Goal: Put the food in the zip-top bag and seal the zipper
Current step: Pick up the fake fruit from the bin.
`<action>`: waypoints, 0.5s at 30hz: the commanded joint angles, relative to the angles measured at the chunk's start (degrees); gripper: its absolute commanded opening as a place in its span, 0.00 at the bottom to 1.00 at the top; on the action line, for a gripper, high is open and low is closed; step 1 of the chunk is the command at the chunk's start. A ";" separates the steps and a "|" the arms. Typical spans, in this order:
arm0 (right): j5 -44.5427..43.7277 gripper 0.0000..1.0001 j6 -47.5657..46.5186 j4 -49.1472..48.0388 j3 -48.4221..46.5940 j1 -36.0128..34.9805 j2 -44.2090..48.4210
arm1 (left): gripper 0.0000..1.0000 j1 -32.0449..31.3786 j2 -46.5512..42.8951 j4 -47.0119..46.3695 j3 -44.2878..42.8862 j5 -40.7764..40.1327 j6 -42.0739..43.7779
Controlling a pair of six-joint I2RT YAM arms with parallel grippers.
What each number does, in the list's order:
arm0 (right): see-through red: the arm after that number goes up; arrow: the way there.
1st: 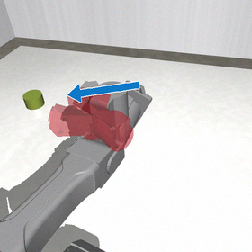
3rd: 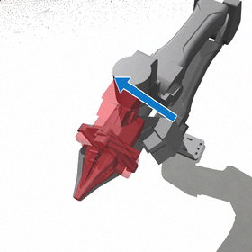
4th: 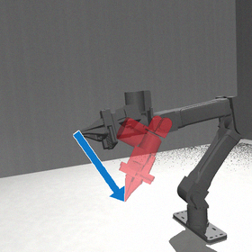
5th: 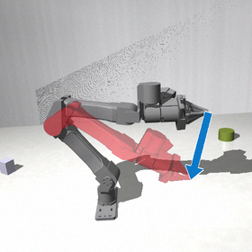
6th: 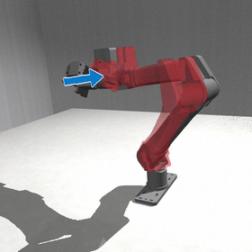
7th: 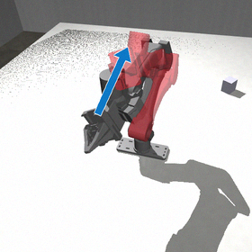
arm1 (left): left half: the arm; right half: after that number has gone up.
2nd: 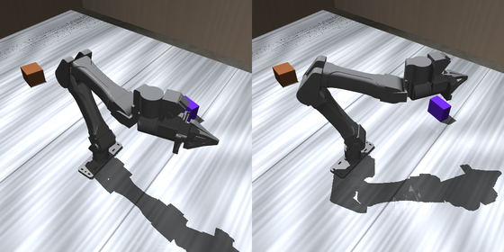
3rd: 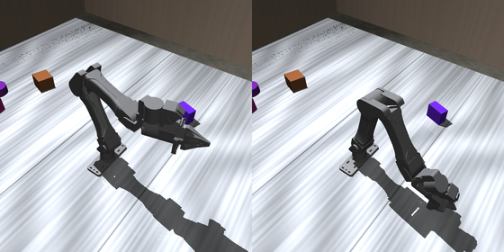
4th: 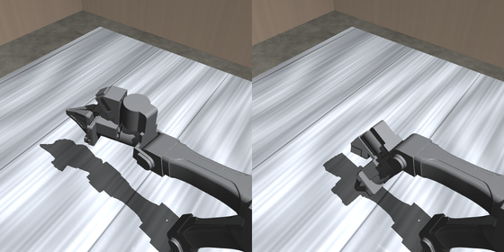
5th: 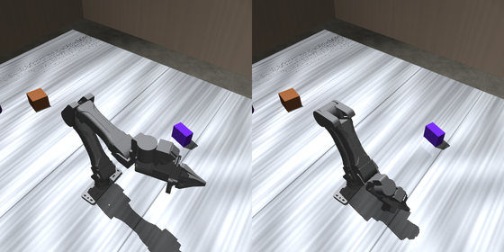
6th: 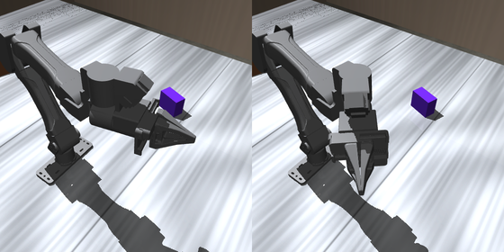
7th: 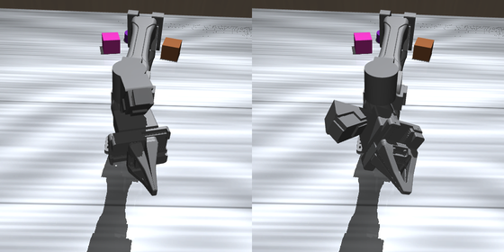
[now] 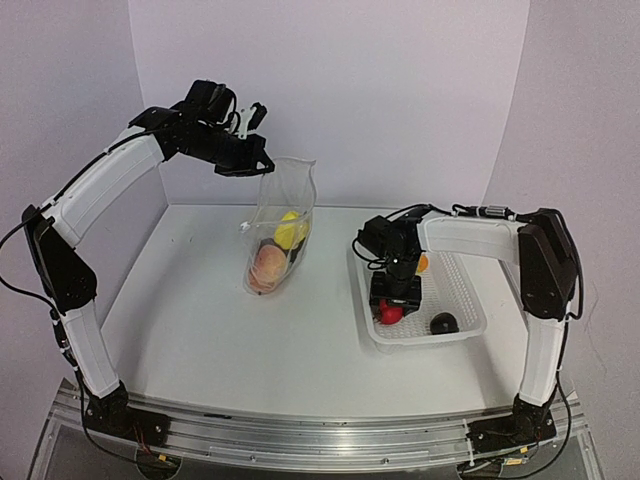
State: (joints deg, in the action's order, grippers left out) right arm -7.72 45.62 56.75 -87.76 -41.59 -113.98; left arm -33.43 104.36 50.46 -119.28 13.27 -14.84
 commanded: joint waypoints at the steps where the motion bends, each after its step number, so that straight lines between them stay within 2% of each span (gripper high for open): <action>1: 1.30 0.57 5.54 -1.30 -2.98 -0.70 -1.37 | 0.00 0.25 -1.17 -2.61 -1.98 -0.67 0.77; 7: 3.94 0.55 8.68 -2.27 -7.00 -0.71 -3.07 | 0.00 0.28 -1.17 -2.83 -1.81 -0.44 0.55; 12: 2.41 0.53 13.42 -6.30 -5.57 -0.68 -2.08 | 0.00 0.28 -1.66 -2.83 -1.35 -0.55 0.68; 15: -0.38 0.51 11.25 -6.49 -7.18 -0.66 -1.84 | 0.00 0.29 -1.81 -2.76 -1.21 -0.60 0.83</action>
State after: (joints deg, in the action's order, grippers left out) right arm -5.60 55.68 52.66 -92.58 -41.89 -116.53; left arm -33.43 104.36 50.43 -119.28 13.28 -14.81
